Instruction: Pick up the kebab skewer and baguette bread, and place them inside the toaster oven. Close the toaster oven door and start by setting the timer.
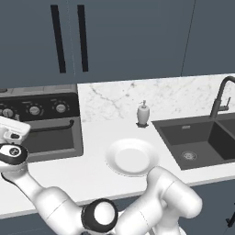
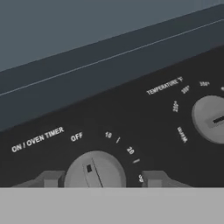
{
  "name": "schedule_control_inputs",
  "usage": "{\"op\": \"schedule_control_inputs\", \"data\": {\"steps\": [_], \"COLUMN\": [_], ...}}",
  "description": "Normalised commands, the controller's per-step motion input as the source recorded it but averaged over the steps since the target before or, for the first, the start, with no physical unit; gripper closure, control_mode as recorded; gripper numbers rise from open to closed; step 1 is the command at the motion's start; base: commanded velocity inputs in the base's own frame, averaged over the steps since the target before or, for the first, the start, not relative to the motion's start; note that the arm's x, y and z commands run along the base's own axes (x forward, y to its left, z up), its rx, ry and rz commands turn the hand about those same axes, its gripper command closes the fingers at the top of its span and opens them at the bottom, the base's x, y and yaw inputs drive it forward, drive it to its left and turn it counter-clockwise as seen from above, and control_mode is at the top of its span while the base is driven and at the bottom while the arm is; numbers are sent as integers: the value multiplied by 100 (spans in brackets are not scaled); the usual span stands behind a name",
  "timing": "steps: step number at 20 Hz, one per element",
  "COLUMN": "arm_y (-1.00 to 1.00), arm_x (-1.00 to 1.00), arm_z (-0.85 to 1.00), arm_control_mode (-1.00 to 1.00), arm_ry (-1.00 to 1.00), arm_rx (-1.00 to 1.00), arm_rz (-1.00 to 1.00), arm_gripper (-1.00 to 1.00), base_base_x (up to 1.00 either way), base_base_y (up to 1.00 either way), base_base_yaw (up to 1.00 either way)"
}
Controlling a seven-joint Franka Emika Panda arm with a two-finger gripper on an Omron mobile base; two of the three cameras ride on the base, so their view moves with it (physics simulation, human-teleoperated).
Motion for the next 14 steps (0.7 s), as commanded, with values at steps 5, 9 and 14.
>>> {"op": "schedule_control_inputs", "data": {"steps": [5,9,14], "arm_y": [40,44,39], "arm_x": [-16,-13,-33], "arm_z": [33,42,39], "arm_control_mode": [-100,-100,-100], "arm_ry": [-24,-22,-21], "arm_rx": [52,53,56], "arm_rz": [-30,-30,-31], "arm_gripper": [100,100,100], "base_base_x": [0,0,0], "base_base_y": [0,0,0], "base_base_yaw": [0,0,0]}}
